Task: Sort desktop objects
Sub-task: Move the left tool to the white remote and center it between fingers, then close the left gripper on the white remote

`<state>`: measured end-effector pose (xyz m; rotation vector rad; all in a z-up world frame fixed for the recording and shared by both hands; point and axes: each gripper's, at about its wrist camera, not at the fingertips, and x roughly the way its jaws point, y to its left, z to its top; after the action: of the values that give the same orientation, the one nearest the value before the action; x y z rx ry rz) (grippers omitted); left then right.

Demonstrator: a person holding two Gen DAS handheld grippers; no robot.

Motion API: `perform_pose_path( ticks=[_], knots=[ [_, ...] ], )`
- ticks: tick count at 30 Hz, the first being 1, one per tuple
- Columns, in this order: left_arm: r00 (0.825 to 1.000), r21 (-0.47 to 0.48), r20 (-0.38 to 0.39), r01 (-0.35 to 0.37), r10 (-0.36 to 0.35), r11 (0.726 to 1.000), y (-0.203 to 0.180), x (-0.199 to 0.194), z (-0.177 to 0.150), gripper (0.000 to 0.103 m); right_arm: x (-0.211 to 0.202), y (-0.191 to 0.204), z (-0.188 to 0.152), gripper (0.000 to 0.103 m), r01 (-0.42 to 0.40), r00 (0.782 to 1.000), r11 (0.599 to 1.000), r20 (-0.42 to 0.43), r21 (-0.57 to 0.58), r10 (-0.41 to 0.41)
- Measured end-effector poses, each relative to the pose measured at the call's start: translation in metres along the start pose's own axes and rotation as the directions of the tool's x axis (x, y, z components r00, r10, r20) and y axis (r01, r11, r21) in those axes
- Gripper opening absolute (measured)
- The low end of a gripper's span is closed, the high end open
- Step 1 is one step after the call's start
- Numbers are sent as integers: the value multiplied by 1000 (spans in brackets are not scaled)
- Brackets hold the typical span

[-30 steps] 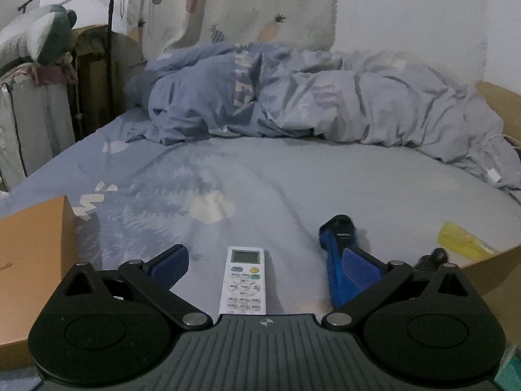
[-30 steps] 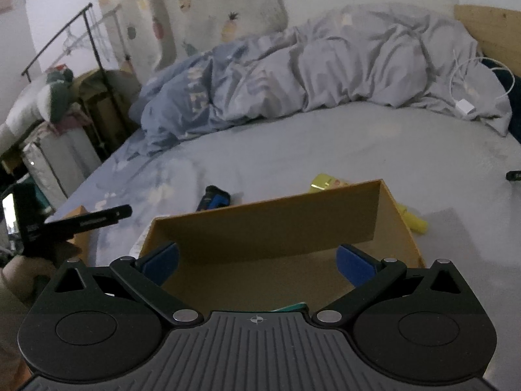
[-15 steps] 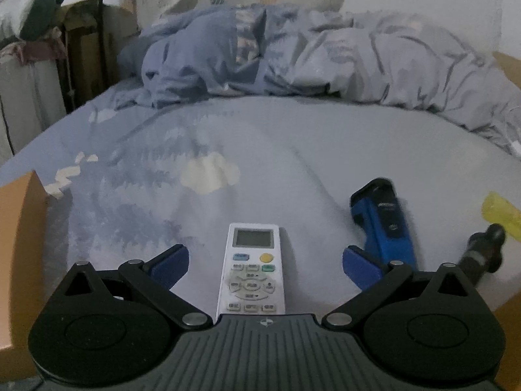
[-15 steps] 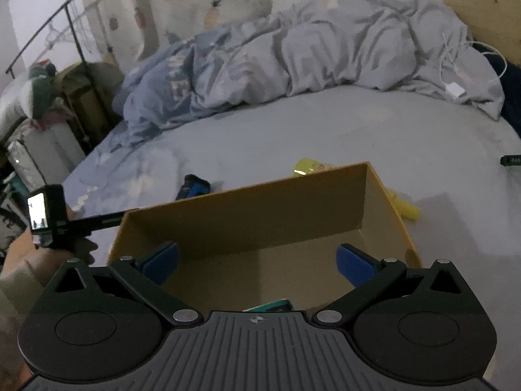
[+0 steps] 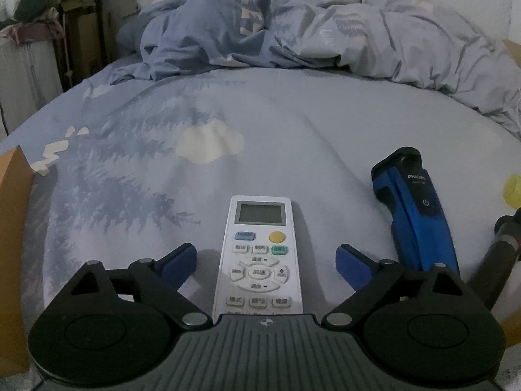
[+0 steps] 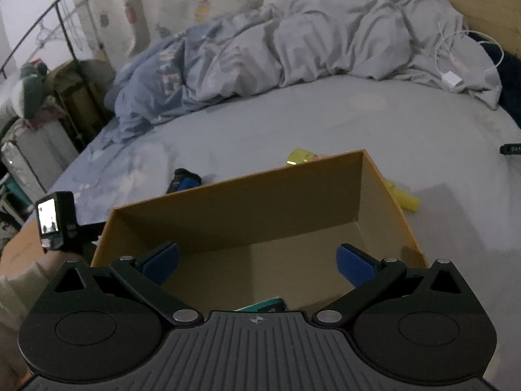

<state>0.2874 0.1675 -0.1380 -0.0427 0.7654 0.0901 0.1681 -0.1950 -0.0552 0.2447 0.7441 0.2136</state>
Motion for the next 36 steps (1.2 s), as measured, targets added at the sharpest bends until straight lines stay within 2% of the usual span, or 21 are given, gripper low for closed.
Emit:
perform_pose_path(
  ticks=[11,16,19,25,31,36],
  knots=[
    [1000,22,-1,-18,18,1000,-2,2,-2,92,6,1,-4,103,-1,1000,1000,-23,5,1],
    [1000,26,-3,-25,25,999,-2,1,-3,84,7,1,-6,103,-3,1000,1000,-28,9,3],
    [1000,28,-2,-23,24,999,-1,0,-4,76,7,1,-7,103,-6,999,1000,-31,8,6],
    [1000,25,-8,-29,29,999,0,-2,-4,67,6,1,-7,103,-7,1000,1000,-31,7,7],
    [999,19,-19,-27,27,999,0,-6,-4,48,2,0,-9,103,-6,1000,1000,-24,6,6],
    [999,10,-44,-16,16,1000,2,-8,-3,48,-4,-1,-9,103,-6,1000,1000,-18,7,7]
  ],
)
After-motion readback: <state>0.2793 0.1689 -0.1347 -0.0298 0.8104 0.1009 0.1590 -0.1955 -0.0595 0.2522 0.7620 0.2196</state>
